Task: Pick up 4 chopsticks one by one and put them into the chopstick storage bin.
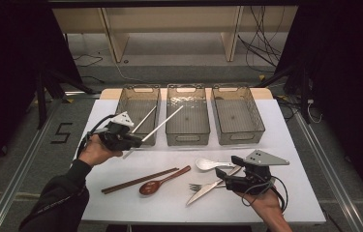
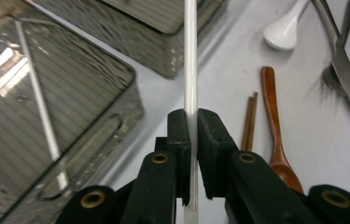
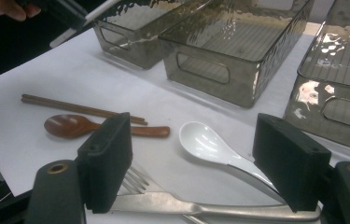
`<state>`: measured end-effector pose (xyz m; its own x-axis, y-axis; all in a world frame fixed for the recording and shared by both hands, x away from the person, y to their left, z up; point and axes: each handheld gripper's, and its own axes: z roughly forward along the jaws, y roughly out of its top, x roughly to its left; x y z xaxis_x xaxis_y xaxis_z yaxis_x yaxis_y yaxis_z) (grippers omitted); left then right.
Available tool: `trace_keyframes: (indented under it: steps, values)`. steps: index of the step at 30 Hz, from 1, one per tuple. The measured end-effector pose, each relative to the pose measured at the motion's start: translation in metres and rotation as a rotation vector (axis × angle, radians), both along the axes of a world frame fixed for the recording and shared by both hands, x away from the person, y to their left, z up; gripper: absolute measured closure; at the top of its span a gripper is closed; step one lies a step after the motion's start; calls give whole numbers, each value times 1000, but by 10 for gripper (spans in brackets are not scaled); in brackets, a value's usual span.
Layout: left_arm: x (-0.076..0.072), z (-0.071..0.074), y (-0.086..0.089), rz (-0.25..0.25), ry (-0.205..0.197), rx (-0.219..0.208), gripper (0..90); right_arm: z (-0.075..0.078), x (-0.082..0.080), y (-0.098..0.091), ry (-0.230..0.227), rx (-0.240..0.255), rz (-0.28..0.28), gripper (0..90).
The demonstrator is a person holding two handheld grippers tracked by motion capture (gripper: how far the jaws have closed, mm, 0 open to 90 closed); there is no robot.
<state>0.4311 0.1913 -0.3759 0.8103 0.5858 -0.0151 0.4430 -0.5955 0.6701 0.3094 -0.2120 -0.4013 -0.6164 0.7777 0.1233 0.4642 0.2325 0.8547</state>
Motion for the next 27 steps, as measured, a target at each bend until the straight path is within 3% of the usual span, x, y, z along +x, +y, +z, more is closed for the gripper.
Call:
trace_keyframes:
  steps: [9,14,22,27]
  values:
    - [13,13,21,95,-33,-46,834,0,0,0,3,0,0,293]
    - [20,18,24,133,-57,-60,834,-1,1,0,2,5,-3,293]
    - [37,13,27,199,-51,-85,834,0,0,-1,1,5,-2,293]
    - [50,11,32,242,-78,-87,834,0,1,-1,2,6,-2,293]
